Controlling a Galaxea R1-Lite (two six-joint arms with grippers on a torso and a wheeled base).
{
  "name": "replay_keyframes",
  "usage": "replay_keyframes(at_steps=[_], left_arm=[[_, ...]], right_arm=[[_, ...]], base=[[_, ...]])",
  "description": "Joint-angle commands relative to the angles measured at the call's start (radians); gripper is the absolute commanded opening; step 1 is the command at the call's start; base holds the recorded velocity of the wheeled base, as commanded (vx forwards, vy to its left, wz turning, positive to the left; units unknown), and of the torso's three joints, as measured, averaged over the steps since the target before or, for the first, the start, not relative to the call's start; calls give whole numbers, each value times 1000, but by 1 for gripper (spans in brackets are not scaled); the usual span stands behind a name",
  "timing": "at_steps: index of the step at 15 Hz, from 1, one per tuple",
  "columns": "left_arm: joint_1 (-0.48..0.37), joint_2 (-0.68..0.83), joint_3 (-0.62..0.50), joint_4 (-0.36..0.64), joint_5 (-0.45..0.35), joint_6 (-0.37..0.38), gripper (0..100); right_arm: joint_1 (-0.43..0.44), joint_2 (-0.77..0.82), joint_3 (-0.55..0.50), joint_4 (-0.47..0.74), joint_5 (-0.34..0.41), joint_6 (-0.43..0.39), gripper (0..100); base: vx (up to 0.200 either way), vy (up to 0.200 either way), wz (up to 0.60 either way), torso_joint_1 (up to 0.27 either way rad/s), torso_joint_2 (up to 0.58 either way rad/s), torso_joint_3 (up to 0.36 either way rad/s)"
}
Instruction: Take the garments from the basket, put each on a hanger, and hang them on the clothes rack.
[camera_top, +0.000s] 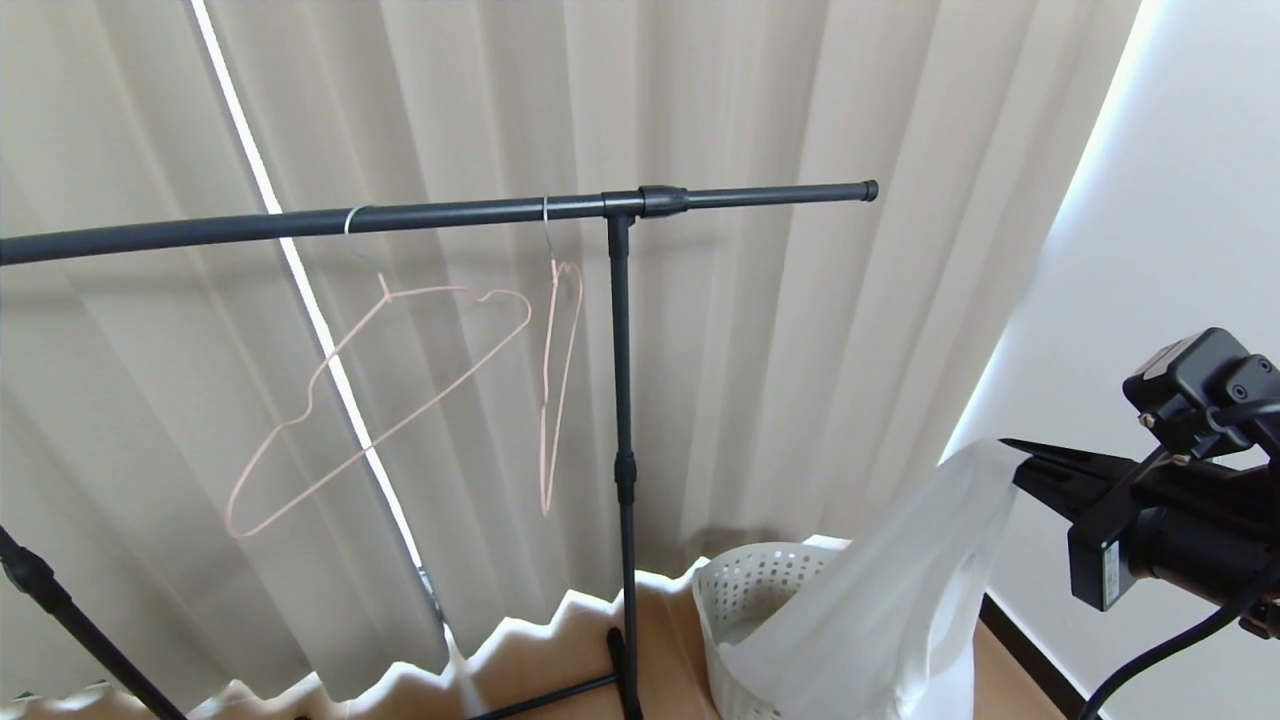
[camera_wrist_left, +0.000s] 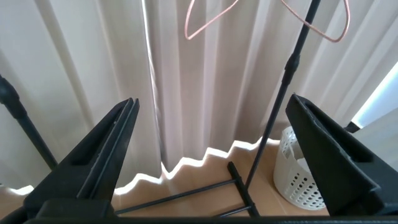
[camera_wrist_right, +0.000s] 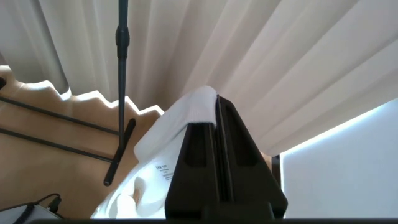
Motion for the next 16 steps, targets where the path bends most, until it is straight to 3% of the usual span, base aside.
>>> replay_keyframes(at_steps=[1, 16], left_arm=[[0, 0, 0, 0, 0, 0, 100], [0, 0, 0, -2, 2, 0, 100]], right_arm=[[0, 3, -1, -1, 0, 1, 0], [0, 7, 7, -1, 0, -1, 0]], base=[[0, 0, 0, 261, -608, -330], [0, 0, 0, 186, -408, -214]])
